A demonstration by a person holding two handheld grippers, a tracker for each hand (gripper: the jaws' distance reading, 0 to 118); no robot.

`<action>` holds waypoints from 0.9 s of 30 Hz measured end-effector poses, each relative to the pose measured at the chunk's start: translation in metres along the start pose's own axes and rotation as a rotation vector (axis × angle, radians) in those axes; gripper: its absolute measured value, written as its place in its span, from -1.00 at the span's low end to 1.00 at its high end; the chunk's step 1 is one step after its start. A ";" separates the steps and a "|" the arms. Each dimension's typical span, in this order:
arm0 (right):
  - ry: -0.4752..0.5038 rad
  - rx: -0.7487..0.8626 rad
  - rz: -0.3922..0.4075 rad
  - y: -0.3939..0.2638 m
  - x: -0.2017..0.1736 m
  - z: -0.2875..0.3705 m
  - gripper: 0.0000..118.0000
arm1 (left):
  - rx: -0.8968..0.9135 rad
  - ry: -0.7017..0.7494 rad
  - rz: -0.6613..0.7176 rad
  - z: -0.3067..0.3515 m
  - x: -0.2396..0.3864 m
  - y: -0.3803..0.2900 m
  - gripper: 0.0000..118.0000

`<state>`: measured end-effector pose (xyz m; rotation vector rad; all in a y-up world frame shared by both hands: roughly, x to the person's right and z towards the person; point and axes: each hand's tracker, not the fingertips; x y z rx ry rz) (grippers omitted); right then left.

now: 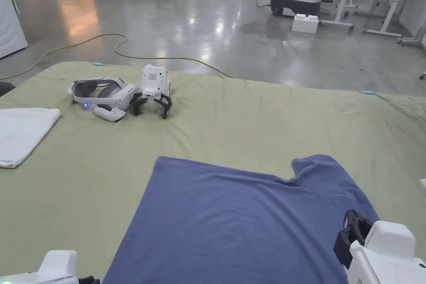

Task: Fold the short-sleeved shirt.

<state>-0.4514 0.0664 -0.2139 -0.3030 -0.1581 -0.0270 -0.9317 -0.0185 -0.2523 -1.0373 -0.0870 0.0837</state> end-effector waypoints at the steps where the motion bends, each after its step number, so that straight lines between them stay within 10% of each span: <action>1: -0.003 -0.006 0.004 -0.002 0.000 -0.001 -0.99 | -0.002 0.003 0.002 -0.005 -0.002 -0.002 -0.13; 7: -0.002 -0.051 0.010 -0.012 0.004 -0.002 -0.99 | -0.020 0.030 0.011 -0.021 0.009 0.000 0.15; 13: -0.015 -0.091 0.025 -0.025 0.011 0.001 -0.99 | -0.093 0.116 -0.093 -0.029 0.036 -0.008 -0.16; 19: -0.032 -0.123 0.023 -0.034 0.023 0.009 -0.99 | -0.104 0.044 -0.114 -0.019 0.051 -0.010 -0.90; 24: -0.025 -0.161 0.032 -0.034 0.055 0.021 -0.97 | -0.097 0.026 -0.120 -0.009 0.045 -0.009 -0.97; 27: -0.081 -0.289 0.118 -0.037 0.086 0.026 -0.35 | -0.085 0.022 -0.140 0.001 0.045 -0.011 -0.97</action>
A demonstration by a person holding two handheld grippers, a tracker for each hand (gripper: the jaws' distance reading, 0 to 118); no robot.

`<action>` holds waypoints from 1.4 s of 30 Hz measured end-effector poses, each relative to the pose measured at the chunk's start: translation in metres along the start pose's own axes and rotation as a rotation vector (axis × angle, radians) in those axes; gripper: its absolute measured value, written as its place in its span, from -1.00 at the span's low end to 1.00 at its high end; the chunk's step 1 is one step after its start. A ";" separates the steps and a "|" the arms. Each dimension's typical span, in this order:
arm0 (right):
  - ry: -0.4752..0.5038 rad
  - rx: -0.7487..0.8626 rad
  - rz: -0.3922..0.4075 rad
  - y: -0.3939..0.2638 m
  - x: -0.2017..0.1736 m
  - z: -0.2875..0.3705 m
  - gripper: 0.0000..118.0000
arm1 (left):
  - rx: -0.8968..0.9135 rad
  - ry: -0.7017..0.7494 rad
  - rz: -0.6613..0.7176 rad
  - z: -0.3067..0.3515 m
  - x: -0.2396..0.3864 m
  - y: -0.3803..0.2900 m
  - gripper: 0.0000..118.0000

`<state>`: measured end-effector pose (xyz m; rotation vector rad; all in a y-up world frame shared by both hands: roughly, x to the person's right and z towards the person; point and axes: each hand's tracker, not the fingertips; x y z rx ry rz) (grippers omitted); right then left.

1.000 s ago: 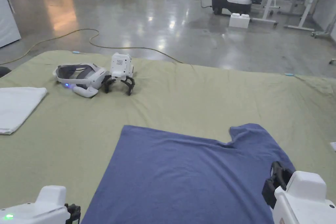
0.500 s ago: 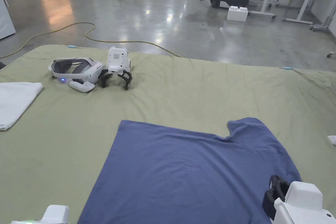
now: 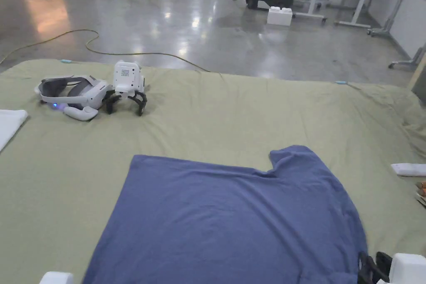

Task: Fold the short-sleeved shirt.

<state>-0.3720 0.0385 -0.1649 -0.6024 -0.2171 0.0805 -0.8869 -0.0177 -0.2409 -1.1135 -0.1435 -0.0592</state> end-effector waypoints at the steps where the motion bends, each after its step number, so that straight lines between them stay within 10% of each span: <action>1: -0.020 -0.057 0.024 -0.004 0.010 -0.001 -0.04 | 0.006 -0.006 0.002 0.003 -0.001 -0.001 -0.97; 12: 0.039 -0.409 0.003 -0.081 0.036 -0.014 0.12 | 0.009 -0.005 0.010 -0.005 -0.003 -0.001 -0.97; 18: 0.104 -0.528 -0.025 -0.104 0.029 -0.046 -0.31 | 0.011 -0.005 -0.004 -0.007 -0.004 -0.001 -0.97; 22: 0.124 -0.511 -0.059 -0.100 0.026 -0.045 -0.85 | 0.013 -0.013 0.015 -0.008 -0.006 0.000 -0.97; 42: 0.076 -0.303 0.045 0.047 0.026 -0.067 -0.89 | 0.237 0.018 0.000 -0.006 -0.011 0.117 -0.98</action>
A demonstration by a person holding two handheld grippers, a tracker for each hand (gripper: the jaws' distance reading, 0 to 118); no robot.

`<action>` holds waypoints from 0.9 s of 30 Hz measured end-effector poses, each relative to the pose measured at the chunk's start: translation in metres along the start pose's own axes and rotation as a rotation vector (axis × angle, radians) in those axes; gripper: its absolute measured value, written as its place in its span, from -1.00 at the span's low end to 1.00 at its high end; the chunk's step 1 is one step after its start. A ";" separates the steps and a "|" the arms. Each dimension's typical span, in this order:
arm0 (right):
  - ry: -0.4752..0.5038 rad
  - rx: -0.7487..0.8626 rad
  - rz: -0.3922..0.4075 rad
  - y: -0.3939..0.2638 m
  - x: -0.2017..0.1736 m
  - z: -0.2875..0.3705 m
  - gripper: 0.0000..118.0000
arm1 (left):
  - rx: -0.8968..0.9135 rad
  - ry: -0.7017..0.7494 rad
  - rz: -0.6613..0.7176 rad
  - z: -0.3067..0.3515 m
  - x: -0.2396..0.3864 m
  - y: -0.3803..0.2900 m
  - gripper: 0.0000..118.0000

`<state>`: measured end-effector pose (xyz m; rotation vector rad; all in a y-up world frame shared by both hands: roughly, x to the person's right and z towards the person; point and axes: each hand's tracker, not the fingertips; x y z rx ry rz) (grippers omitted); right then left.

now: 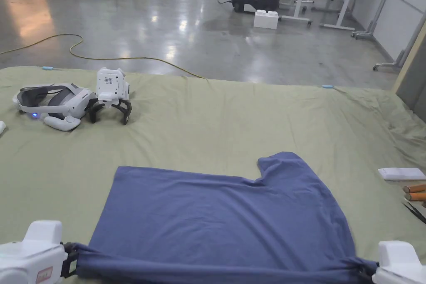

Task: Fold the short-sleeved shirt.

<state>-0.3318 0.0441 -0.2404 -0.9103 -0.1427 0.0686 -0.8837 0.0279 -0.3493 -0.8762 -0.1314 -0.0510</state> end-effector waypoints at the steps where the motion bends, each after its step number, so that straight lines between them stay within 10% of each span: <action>1: 0.001 0.001 -0.001 0.009 0.002 -0.010 -0.88 | 0.001 -0.003 0.011 -0.009 -0.002 0.008 -0.98; 16: -0.030 -0.099 -0.006 0.061 0.001 -0.139 -0.79 | -0.110 -0.021 0.048 -0.103 0.009 0.053 -0.92; 21: -0.138 -0.029 0.008 0.056 -0.010 -0.117 0.26 | -0.067 0.029 0.013 -0.083 0.019 0.055 0.02; 27: -0.071 0.328 -0.045 0.052 -0.038 -0.045 0.26 | 0.217 -0.053 0.036 -0.015 0.037 0.056 0.06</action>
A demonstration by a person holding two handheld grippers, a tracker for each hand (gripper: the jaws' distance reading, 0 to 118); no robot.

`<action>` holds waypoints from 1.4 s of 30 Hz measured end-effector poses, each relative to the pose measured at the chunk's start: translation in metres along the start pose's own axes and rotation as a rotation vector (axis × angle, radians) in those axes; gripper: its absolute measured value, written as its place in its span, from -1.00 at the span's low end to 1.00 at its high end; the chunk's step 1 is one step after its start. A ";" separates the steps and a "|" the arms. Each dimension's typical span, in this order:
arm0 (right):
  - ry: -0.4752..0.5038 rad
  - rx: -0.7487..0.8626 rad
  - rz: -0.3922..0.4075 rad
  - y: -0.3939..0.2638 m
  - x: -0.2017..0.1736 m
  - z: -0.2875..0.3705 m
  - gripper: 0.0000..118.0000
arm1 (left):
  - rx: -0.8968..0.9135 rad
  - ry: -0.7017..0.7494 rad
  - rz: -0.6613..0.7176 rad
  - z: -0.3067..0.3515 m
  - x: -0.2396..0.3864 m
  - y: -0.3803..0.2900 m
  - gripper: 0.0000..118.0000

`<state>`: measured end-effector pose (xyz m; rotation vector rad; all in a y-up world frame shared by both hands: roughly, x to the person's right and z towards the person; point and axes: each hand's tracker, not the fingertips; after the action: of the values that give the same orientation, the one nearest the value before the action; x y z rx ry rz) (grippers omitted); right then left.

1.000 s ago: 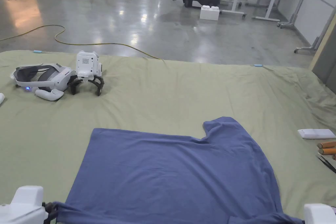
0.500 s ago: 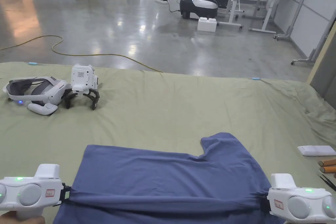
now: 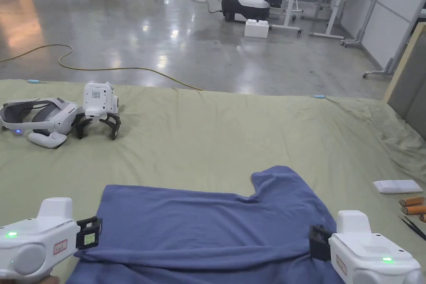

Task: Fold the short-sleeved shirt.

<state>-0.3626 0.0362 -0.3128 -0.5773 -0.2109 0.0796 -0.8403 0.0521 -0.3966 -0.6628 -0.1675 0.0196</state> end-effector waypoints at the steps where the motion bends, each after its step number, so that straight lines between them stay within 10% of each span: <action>1: 0.001 0.052 -0.008 0.002 -0.006 0.012 0.25 | 0.055 -0.002 -0.011 0.012 0.007 -0.001 0.05; 7: -0.015 0.369 -0.092 0.006 -0.049 0.088 -0.05 | 0.273 0.035 -0.068 0.063 0.034 -0.017 -0.27; 11: -0.033 0.495 -0.127 0.003 -0.066 0.124 -0.96 | 0.407 0.081 -0.092 0.089 0.044 -0.035 -0.84; 19: -0.021 0.523 -0.041 0.001 -0.084 0.140 -1.00 | 0.418 0.113 -0.085 0.109 0.029 -0.049 -1.00; 28: 0.020 0.382 0.010 -0.020 -0.080 0.122 -1.00 | -0.135 0.072 0.076 0.014 -0.059 -0.062 -1.00; 31: 0.007 0.355 0.014 -0.027 -0.076 0.119 -1.00 | -0.214 0.047 0.104 -0.006 -0.066 -0.057 -0.80; 35: 0.005 0.316 0.000 -0.033 -0.067 0.119 -1.00 | -0.316 0.005 0.106 -0.033 -0.066 -0.051 0.15; 42: -0.029 0.275 0.007 -0.044 -0.055 0.122 -1.00 | -0.550 0.046 0.017 -0.067 -0.039 -0.071 0.12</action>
<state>-0.4427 0.0566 -0.1989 -0.3027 -0.2214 0.1216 -0.8702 -0.0474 -0.4106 -1.2124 -0.1220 -0.0263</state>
